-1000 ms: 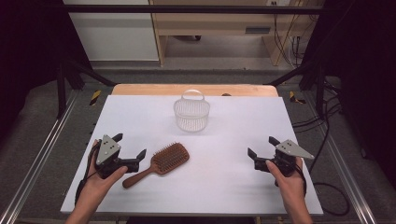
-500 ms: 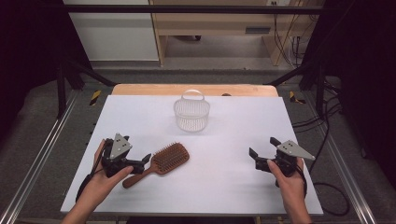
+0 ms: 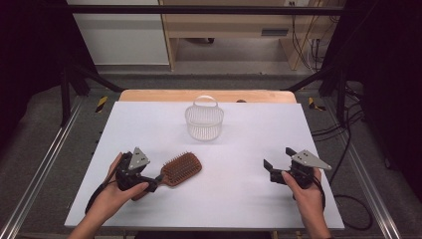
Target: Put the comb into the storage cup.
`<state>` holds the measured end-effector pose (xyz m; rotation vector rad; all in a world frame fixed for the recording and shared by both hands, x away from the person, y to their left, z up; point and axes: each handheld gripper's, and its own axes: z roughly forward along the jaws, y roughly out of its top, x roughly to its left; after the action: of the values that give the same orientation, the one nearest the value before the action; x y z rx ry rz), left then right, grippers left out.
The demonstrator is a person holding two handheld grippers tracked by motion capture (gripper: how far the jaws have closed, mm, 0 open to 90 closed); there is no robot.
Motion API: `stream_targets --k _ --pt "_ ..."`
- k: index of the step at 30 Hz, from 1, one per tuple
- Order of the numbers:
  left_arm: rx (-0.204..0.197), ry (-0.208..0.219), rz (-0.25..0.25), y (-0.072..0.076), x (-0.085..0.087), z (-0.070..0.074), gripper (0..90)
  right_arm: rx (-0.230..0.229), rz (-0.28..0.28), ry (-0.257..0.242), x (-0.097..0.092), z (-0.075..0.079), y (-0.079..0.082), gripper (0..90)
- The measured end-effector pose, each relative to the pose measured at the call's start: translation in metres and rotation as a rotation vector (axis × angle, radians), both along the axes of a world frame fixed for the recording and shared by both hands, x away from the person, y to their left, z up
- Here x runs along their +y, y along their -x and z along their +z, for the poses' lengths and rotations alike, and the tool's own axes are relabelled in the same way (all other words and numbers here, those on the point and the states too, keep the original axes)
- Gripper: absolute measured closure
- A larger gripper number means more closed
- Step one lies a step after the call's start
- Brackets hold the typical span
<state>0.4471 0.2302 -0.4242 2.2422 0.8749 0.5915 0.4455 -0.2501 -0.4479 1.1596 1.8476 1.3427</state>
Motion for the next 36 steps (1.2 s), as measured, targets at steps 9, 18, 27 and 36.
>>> stream_targets --k 9,18,27,36 --pt "0.063 -0.031 0.005 0.0 0.001 -0.009 8.3 0.009 0.004 0.005 0.0 -0.001 0.0 5.9" --pt "0.114 -0.054 -0.001 -0.002 0.003 -0.014 6.5 0.014 0.01 0.015 0.002 -0.002 -0.001 5.9" --pt "0.139 -0.061 -0.004 -0.001 0.005 -0.017 5.9 0.018 0.014 0.016 0.002 -0.002 -0.001 5.8" --pt "0.164 -0.066 -0.002 -0.002 0.005 -0.019 6.7 0.026 0.018 0.02 0.004 -0.003 -0.002 5.7"
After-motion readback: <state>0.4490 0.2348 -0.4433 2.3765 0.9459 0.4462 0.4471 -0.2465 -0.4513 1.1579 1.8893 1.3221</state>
